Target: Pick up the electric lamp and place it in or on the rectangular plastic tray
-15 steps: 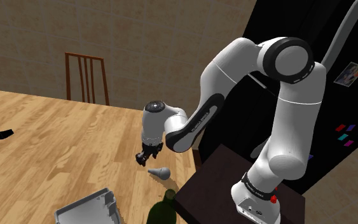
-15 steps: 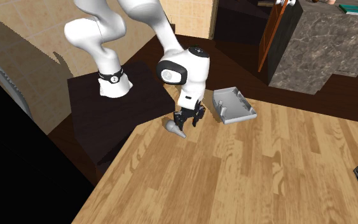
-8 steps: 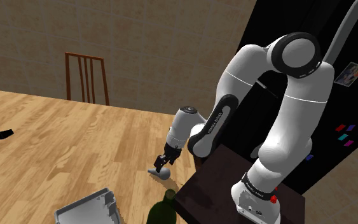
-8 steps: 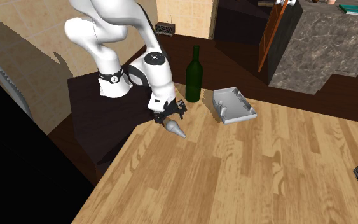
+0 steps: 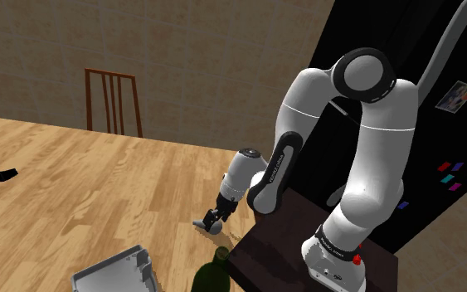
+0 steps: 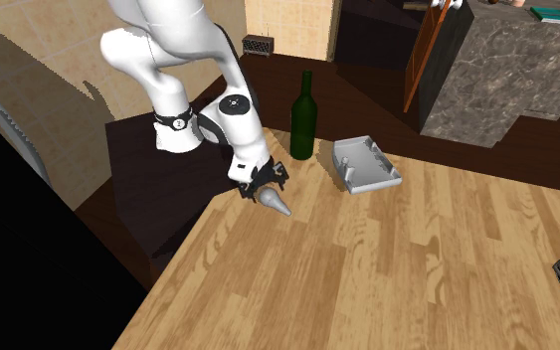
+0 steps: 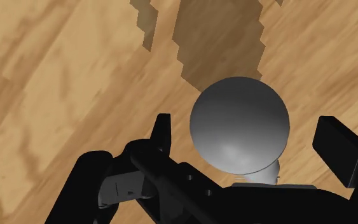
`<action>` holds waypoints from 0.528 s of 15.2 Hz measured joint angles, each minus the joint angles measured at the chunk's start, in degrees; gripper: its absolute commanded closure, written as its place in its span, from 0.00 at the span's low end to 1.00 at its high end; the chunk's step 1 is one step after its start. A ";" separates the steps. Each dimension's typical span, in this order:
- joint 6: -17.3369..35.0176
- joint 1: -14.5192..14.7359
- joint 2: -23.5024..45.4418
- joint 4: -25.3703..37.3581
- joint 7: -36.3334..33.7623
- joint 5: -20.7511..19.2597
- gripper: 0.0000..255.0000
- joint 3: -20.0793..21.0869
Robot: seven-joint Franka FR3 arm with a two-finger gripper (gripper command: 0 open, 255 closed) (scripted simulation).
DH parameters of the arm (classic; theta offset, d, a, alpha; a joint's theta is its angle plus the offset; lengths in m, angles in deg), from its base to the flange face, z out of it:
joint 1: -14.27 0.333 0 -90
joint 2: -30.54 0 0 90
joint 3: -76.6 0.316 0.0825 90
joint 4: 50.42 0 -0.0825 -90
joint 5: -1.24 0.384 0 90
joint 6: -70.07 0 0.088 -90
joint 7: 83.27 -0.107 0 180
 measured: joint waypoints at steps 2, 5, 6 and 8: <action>0.96 2.34 1.17 0.49 -0.08 0.11 0.00 -2.06; 1.22 3.01 1.58 0.73 -0.03 0.14 0.00 -2.72; 1.25 3.05 1.62 0.74 -0.02 0.14 0.00 -2.77; 1.26 3.08 1.63 0.74 -0.02 0.14 1.00 -2.80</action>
